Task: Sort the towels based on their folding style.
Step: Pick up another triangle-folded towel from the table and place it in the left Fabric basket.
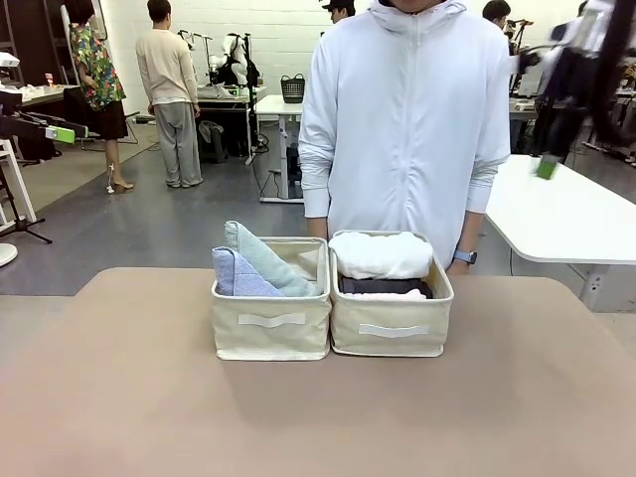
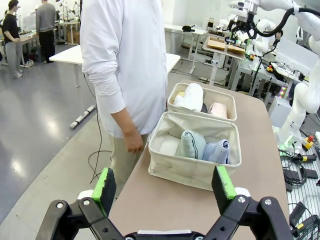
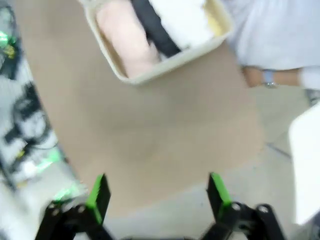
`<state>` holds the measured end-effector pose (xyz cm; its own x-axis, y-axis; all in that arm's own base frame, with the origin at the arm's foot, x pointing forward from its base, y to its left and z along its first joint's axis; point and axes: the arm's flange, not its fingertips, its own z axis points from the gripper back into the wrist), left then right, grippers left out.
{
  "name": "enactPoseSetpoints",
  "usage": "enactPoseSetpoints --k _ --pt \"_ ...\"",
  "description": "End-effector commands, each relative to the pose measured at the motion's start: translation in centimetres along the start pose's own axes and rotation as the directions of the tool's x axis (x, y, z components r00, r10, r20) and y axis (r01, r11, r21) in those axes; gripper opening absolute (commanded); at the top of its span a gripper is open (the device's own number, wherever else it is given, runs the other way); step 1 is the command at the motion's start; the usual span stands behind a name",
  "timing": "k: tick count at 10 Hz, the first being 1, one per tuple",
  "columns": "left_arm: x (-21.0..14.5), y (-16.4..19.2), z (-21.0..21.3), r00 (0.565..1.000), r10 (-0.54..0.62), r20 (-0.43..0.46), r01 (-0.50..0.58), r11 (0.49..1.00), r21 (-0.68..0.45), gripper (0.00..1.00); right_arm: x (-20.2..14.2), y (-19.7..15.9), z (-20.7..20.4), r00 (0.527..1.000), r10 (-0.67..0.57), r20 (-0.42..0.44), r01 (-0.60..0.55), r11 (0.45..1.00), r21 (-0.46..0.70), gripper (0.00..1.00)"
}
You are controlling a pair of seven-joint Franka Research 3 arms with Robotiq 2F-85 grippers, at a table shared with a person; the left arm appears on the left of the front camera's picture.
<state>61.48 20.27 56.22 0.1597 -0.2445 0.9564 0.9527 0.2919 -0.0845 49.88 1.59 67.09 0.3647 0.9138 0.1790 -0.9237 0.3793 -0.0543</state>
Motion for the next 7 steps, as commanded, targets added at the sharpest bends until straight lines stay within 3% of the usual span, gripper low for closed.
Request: enactPoseSetpoints --k 1,2,3,4,5,6,7 --pt "0.2 -0.1 -0.1 1.0 -0.001 0.017 0.001 1.0 0.006 1.0 -5.6 -0.2 -0.3 0.939 0.24 0.248 -0.219 0.97 -0.109 1.0" --pt "0.2 -0.1 -0.1 1.0 -0.001 0.017 0.001 1.0 0.006 1.0 -7.9 -1.8 -0.3 0.903 0.209 0.376 -0.209 0.977 -0.041 1.0" --pt "0.2 -0.1 -0.1 1.0 -0.001 0.017 0.001 1.0 0.006 1.0 -7.3 -2.5 -1.0 0.91 -0.088 0.405 0.071 0.996 0.057 1.0" --pt "0.2 -0.1 -0.1 1.0 -0.001 0.017 0.001 1.0 0.006 1.0 -6.2 -1.0 2.4 0.969 0.179 0.17 -0.158 0.979 -0.13 1.0" --pt "0.2 -0.1 -0.1 1.0 -0.001 0.017 0.001 1.0 0.006 1.0 -6.2 -1.0 2.4 0.969 0.179 0.17 -0.158 0.979 -0.13 1.0" --pt "0.2 -0.1 -0.1 1.0 -0.001 0.017 0.001 1.0 0.006 1.0 -8.9 -2.3 1.2 0.948 0.107 0.299 -0.083 0.992 -0.091 1.0" --pt "0.2 -0.1 -0.1 1.0 -0.001 0.017 0.001 1.0 0.006 1.0 -10.5 -3.5 1.9 0.827 0.323 0.46 -0.371 0.928 0.016 1.0"
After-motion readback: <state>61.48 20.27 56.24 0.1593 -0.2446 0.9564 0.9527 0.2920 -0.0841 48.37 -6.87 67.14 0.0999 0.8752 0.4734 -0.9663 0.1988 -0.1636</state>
